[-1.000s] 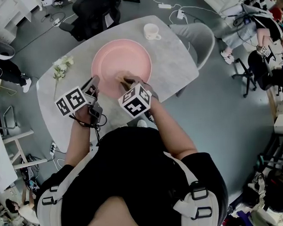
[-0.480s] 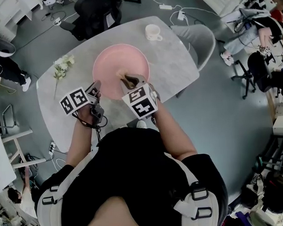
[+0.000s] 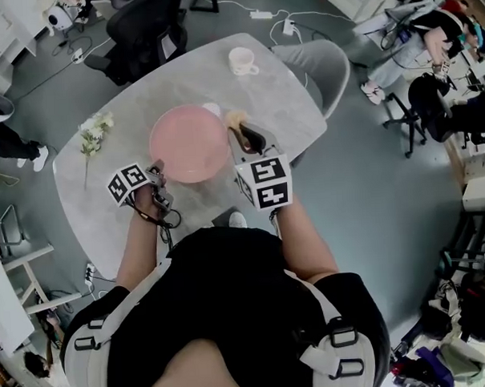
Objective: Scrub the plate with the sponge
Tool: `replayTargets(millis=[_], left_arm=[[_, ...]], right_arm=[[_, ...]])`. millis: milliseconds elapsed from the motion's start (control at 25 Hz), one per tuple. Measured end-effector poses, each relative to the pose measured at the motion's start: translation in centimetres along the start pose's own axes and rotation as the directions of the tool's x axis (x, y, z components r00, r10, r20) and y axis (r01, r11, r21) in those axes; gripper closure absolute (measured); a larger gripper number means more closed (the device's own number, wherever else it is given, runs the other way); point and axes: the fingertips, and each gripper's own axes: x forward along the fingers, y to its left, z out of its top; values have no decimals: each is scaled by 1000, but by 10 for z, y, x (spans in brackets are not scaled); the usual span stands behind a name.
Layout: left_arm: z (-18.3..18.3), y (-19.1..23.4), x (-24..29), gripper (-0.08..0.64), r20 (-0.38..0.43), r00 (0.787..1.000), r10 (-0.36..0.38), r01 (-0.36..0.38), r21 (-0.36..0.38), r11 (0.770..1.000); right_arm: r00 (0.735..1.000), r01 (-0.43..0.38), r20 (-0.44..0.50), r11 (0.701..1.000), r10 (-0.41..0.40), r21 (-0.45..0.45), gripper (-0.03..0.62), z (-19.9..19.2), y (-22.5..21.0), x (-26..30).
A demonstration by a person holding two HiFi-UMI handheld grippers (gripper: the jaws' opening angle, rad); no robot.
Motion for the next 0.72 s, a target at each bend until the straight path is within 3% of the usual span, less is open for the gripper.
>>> replayTargets(millis=[360, 720], left_arm=[[-21, 34, 42, 512, -81, 995, 62, -70, -88, 994], [-56, 66, 69, 518, -174, 968, 179, -194, -74, 978]], right_arm=[[993, 102, -61, 995, -101, 3, 539, -25, -37, -23], [988, 141, -72, 990, -140, 20, 540, -34, -50, -34]])
